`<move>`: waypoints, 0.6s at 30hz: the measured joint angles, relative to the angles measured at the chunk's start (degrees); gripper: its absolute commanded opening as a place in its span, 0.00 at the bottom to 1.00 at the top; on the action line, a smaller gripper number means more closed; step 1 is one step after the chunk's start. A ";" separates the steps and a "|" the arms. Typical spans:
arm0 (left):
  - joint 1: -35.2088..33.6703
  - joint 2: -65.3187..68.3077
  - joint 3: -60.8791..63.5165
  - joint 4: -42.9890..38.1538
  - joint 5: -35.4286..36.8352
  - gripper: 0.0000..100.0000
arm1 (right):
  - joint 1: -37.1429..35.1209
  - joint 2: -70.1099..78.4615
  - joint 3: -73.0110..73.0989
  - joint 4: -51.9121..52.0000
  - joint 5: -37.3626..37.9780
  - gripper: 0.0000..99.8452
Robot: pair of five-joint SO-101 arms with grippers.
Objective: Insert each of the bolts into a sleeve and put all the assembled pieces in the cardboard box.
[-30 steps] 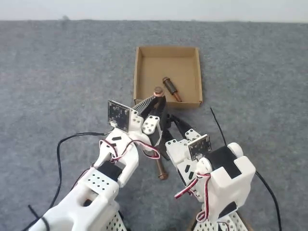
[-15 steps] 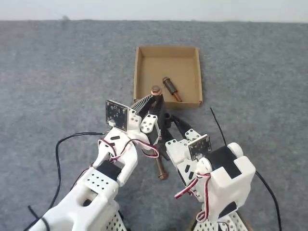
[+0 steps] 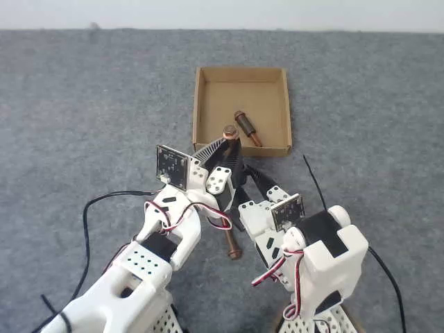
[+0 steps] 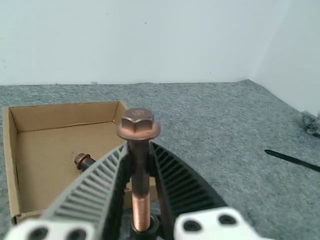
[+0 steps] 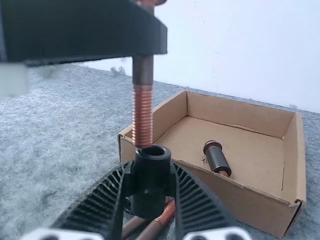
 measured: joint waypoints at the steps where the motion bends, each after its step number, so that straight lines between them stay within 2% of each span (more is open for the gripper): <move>1: 0.00 0.00 -0.09 0.00 0.00 0.01 | 0.00 0.00 0.00 0.00 0.00 0.01; 18: 0.26 2.81 -5.45 0.00 0.00 0.01 | 0.00 0.00 0.00 0.00 0.00 0.01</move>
